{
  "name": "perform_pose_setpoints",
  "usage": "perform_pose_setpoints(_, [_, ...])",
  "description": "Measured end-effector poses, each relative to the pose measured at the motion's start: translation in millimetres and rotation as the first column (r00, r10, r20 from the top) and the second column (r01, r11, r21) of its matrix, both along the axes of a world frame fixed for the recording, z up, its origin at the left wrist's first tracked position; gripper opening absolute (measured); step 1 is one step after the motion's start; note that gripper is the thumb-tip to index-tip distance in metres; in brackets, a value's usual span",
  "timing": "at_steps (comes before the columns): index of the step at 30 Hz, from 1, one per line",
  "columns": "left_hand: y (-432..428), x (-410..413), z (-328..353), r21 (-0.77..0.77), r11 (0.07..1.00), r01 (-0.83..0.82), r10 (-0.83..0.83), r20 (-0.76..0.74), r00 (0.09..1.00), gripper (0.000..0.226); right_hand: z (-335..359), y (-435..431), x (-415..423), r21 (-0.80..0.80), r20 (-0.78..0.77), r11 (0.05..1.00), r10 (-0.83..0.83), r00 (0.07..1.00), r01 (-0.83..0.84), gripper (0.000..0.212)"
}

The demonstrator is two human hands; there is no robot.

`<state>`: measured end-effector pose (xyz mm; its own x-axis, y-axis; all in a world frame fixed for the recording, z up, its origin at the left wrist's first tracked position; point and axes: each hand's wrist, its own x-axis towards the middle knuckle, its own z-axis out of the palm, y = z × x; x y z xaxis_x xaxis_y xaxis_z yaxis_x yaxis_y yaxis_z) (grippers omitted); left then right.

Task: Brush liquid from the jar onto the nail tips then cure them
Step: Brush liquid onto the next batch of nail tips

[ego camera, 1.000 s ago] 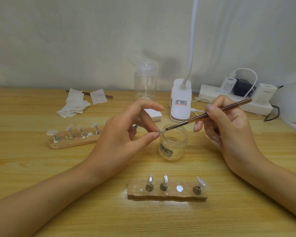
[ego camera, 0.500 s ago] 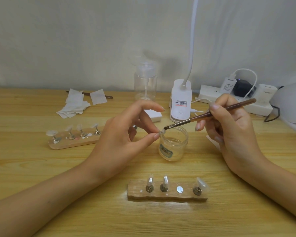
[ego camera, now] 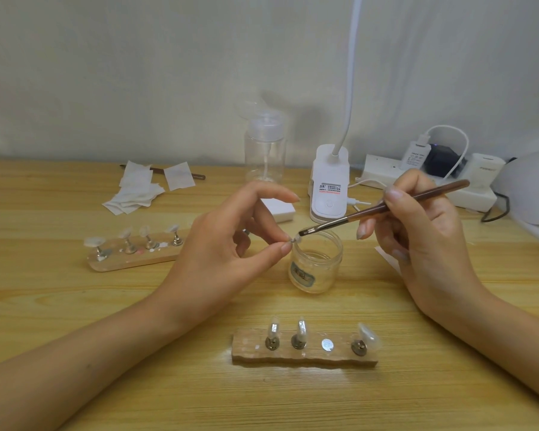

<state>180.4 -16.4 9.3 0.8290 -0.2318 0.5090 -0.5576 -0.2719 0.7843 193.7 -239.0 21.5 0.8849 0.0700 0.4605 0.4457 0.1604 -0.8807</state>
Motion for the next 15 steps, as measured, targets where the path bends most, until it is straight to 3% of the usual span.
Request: perform_pose_setpoints(15, [1.8,2.9,-2.9,-0.019,0.999,0.029,-0.029,-0.016,0.999,0.042,-0.6,1.3,-1.1,-0.065,-0.029,0.998,-0.026,0.999,0.024,0.019])
